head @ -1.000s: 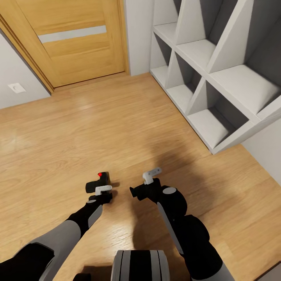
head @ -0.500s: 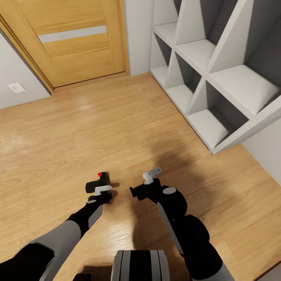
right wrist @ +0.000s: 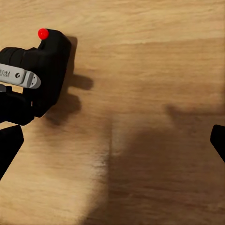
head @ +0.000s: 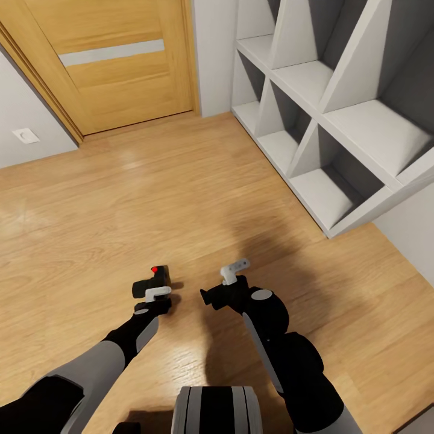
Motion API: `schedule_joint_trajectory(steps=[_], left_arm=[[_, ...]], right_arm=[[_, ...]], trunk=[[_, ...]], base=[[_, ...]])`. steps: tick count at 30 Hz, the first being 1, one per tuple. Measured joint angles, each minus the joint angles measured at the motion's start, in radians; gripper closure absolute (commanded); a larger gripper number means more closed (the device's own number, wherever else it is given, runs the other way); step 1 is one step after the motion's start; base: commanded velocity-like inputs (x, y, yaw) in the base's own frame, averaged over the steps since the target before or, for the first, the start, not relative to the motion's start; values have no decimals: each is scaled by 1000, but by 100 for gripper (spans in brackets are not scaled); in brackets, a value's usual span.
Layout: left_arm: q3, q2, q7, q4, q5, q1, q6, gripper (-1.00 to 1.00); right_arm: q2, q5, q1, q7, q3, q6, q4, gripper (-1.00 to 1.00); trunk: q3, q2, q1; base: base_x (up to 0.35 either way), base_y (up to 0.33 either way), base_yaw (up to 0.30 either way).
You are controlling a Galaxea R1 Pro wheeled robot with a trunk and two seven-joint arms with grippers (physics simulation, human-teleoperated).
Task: Attach the digital camera to the camera tripod in the bedroom.
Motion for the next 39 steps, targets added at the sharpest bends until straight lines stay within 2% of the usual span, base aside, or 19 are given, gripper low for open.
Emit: schedule_joint_trajectory(steps=[11,12,28,39], left_arm=[[-1,3,-1,0,0,1,-1,-100],[-1,3,-1,0,0,1,-1,100],[-2,-1,1,0,3,1,-3,100],[-1,5,-12,-15,2,9,-5,100]], right_arm=[[0,0,0,0,0,0,0,-100],[0,0,0,0,0,0,0,-100],[0,0,1,-1,0,-1,0,-100],[0,0,2,1,0,0,0,-100]], trunk=[[0,0,0],[0,0,0],[0,0,0],[4,0,-1]], base=[[0,0,0],[0,0,0],[0,0,0],[0,0,0]])
